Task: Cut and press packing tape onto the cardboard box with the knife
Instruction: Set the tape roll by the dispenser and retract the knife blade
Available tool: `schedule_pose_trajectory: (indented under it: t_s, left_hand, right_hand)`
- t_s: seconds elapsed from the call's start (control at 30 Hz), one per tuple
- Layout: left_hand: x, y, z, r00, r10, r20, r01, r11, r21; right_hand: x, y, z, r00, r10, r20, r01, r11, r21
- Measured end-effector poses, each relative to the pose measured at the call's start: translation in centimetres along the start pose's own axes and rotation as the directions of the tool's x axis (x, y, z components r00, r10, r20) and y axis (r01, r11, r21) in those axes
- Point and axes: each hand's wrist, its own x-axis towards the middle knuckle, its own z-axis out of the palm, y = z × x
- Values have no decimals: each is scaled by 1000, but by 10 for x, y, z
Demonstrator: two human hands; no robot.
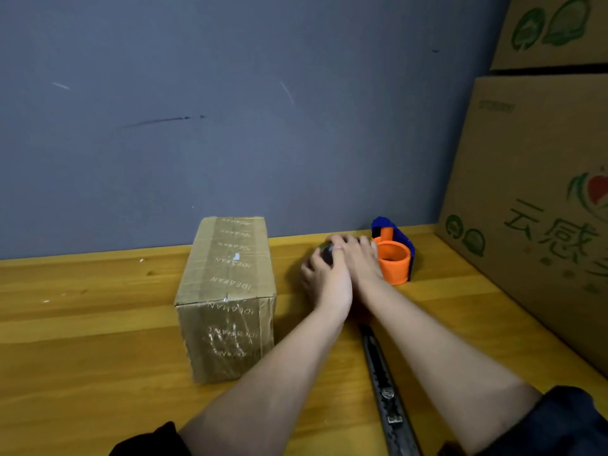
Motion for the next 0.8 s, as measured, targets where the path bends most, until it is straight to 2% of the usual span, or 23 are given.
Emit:
schedule_pose_trajectory:
  t_s: [0.13, 0.27, 0.37, 0.47, 0.63, 0.8]
  left_hand:
    - [-1, -1, 5, 1000, -9, 1, 9, 998, -54]
    - [0, -2, 8, 999, 36, 7, -36, 999, -20]
    - [1, -7, 7, 996, 84, 27, -85, 996, 40]
    - [1, -11, 6, 990, 118, 81, -130, 977, 170]
    - [-2, -12, 5, 979, 128, 160, -176, 925, 338]
    - [-8, -11, 3, 975, 124, 184, -191, 890, 414]
  right_hand:
    - [0, 5, 4, 998, -48, 34, 48, 999, -14]
    - [-2, 14, -1, 980, -97, 174, 103, 994, -25]
    - [-13, 25, -5, 989, -94, 114, 106, 990, -96]
    - [-22, 35, -8, 997, -62, 36, 67, 987, -144]
    - [-32, 46, -10, 996, 17, 92, -6, 993, -115]
    - [-39, 48, -11, 996, 43, 80, -35, 995, -97]
